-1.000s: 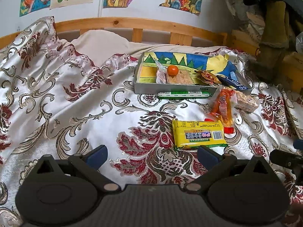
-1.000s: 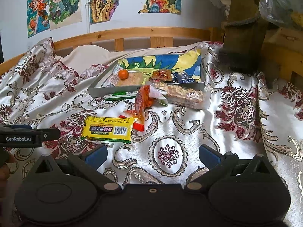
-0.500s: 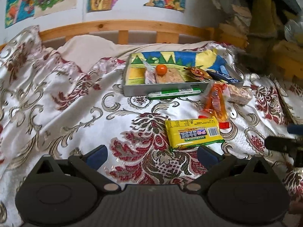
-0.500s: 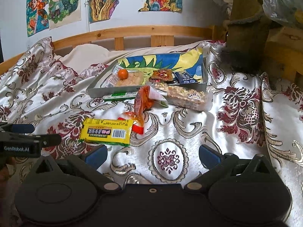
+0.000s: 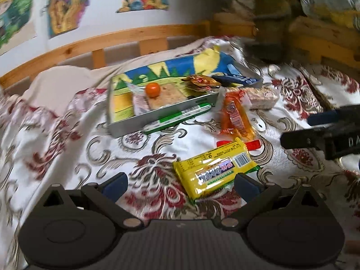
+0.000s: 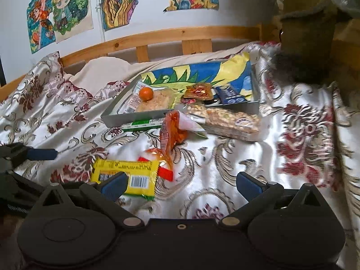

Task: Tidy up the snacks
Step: 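Grasp the yellow wafer pack with left tool while right grasps orange candy bag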

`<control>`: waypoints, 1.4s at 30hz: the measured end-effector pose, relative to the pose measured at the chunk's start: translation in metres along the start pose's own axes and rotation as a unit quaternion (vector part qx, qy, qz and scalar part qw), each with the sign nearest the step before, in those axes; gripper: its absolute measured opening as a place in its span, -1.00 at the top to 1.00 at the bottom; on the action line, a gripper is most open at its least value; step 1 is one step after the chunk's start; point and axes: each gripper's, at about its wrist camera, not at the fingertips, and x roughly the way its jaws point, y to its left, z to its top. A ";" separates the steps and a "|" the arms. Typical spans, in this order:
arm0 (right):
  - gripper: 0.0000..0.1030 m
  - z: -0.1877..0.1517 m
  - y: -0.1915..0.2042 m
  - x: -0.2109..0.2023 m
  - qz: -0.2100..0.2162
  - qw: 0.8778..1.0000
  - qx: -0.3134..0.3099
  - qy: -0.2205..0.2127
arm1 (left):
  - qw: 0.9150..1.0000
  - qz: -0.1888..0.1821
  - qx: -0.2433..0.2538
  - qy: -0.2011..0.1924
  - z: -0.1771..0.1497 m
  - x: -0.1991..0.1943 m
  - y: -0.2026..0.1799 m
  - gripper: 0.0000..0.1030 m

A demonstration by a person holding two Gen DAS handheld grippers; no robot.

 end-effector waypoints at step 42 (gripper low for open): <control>0.21 0.044 -0.018 0.087 0.061 0.996 0.037 0.046 | 0.987 -0.069 0.079 0.122 0.031 0.065 -0.021 -0.24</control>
